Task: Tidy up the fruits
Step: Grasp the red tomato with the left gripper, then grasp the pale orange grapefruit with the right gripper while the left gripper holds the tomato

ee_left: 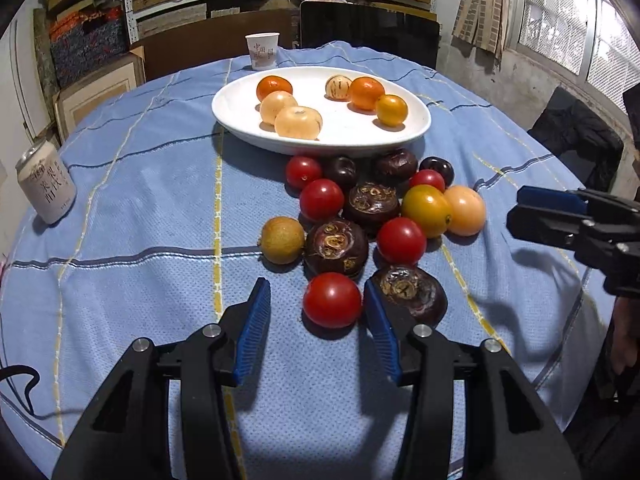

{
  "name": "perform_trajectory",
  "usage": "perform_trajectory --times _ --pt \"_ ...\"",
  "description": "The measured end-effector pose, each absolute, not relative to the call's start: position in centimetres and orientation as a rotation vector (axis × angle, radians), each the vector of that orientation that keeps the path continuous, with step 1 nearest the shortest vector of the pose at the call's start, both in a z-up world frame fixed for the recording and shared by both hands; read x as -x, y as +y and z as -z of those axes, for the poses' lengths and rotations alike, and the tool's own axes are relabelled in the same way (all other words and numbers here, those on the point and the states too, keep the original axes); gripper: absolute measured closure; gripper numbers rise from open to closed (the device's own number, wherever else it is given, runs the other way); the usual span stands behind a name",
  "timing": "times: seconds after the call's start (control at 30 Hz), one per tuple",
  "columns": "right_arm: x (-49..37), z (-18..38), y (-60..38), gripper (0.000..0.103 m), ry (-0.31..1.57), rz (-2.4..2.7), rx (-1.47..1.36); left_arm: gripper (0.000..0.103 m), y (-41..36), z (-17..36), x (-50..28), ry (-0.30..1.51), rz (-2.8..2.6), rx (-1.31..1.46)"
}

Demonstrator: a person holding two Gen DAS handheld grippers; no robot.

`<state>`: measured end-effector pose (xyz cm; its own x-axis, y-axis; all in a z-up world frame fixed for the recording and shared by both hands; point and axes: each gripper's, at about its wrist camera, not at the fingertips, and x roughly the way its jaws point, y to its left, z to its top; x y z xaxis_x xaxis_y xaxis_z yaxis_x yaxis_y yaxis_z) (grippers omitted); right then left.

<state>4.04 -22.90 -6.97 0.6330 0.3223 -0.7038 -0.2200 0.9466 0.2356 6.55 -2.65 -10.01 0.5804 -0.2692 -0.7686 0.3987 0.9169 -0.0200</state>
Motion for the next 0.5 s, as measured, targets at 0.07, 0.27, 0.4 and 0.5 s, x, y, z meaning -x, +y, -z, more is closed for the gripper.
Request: perform_trajectory --times 0.07,0.27,0.4,0.5 --pt "-4.0 7.1 -22.9 0.046 0.832 -0.310 -0.135 0.056 -2.6 10.2 -6.3 0.877 0.398 -0.172" --pt "-3.9 7.2 -23.5 0.046 0.831 -0.301 -0.154 0.069 -2.3 10.7 -6.5 0.904 0.415 -0.164" --pt "-3.9 7.5 -23.4 0.046 0.838 -0.305 -0.158 0.069 -2.9 10.8 -7.2 0.906 0.420 -0.167" --pt "-3.7 7.3 -23.4 0.046 0.831 -0.306 -0.155 0.069 -3.0 10.9 -7.4 0.916 0.420 -0.162"
